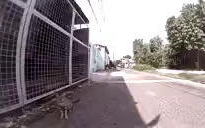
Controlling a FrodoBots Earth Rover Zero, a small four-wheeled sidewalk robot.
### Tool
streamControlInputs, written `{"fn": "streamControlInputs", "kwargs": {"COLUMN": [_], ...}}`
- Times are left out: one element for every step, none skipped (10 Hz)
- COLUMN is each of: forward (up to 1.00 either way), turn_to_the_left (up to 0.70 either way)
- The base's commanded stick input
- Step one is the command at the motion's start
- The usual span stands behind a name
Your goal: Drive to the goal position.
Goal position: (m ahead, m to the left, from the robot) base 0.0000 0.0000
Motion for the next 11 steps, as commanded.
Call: {"fn": "streamControlInputs", "kwargs": {"forward": [0.00, 0.00, 0.00, 0.00, 0.00, 0.00, 0.00, 0.00, 0.00, 0.00, 0.00], "turn_to_the_left": [0.43, 0.61, 0.79, 0.85, 0.85, 0.85, 0.85, 0.61, 0.36, 0.11, 0.00]}}
